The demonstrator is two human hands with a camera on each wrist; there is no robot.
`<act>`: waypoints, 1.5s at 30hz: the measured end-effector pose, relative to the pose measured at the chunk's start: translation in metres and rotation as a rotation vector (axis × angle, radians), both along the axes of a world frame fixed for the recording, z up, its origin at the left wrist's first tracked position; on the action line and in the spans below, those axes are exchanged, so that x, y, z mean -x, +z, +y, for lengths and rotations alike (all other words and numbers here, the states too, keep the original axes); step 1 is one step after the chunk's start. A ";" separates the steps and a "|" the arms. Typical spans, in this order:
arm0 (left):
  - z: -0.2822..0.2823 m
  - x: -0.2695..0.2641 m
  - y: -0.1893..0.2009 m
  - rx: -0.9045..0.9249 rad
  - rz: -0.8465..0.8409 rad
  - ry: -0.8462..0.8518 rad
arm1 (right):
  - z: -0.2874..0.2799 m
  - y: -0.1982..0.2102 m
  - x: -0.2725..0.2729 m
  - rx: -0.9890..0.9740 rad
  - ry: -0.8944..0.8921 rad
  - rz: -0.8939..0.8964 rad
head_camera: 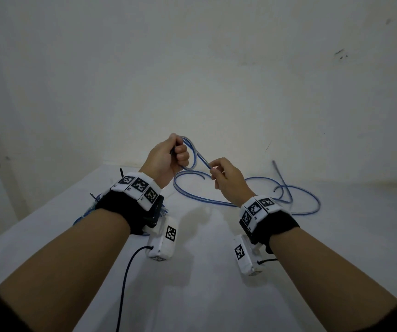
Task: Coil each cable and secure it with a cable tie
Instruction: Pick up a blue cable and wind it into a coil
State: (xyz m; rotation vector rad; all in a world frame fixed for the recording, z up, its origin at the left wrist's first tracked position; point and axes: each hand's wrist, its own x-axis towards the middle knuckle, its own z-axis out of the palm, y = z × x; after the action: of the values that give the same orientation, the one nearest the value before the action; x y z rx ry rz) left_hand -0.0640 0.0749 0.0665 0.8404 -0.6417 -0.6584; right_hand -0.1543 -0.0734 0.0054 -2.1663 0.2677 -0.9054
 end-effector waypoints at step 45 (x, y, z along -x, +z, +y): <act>0.014 -0.003 -0.014 -0.547 -0.702 0.090 | 0.003 0.027 0.013 0.246 0.088 0.018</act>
State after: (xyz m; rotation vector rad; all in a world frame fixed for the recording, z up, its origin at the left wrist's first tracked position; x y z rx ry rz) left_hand -0.0613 0.0889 0.0521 1.6345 -1.0645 -0.4479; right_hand -0.1674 -0.0706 0.0321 -2.3915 0.0707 -0.9087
